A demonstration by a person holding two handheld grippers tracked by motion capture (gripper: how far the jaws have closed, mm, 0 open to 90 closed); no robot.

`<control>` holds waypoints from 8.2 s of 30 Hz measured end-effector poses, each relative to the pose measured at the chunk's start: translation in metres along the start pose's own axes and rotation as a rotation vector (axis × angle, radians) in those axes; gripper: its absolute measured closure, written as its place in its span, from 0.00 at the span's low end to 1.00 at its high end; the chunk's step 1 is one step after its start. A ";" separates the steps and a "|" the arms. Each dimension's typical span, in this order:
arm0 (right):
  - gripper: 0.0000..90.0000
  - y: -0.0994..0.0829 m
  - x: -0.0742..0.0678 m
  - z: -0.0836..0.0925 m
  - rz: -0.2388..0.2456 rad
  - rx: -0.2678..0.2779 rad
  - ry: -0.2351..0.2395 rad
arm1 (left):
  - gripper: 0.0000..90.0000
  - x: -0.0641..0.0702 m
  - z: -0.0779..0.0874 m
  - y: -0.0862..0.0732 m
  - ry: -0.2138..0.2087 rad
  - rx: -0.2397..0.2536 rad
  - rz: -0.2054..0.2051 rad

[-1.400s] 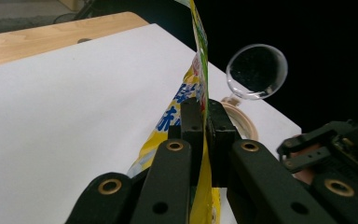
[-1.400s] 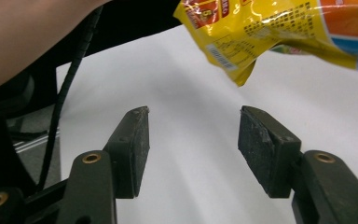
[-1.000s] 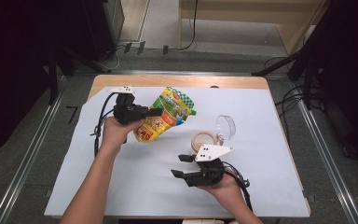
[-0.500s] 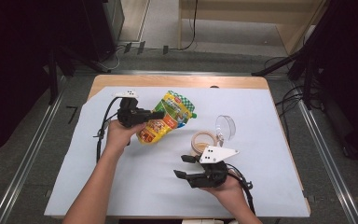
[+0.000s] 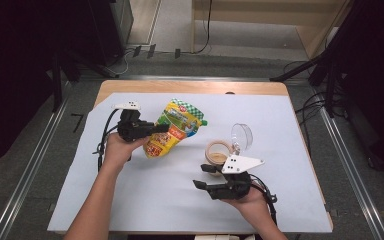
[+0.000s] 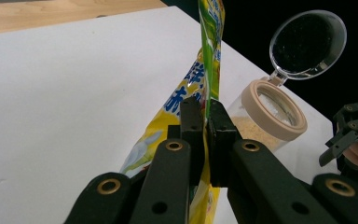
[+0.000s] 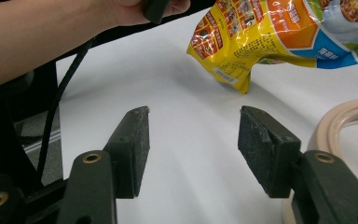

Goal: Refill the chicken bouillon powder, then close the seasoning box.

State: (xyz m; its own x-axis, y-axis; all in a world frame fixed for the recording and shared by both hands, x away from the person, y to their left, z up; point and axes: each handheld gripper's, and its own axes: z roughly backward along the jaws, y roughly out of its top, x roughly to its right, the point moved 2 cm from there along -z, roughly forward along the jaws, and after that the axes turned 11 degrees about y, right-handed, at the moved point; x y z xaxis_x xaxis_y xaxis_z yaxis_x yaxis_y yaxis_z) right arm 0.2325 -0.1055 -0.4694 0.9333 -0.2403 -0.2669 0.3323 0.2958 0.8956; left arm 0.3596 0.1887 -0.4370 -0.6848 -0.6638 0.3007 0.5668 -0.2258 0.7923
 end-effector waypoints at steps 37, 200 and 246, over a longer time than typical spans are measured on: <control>0.50 0.002 -0.003 -0.015 0.035 -0.053 0.025 | 0.91 -0.007 0.061 -0.044 0.047 -0.048 -0.021; 1.00 0.008 0.073 0.100 -0.217 0.073 -0.268 | 0.49 -0.045 0.064 -0.023 0.253 -0.104 0.071; 0.35 -0.036 0.103 0.135 -0.185 0.067 -0.446 | 0.49 -0.046 0.069 -0.024 0.268 -0.080 0.065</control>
State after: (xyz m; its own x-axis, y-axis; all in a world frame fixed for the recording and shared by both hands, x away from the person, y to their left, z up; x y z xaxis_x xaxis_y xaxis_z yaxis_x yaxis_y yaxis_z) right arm 0.2978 -0.2658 -0.4808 0.7051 -0.6604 -0.2583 0.4641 0.1543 0.8723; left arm 0.3463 0.2740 -0.4328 -0.5065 -0.8410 0.1901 0.6473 -0.2252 0.7282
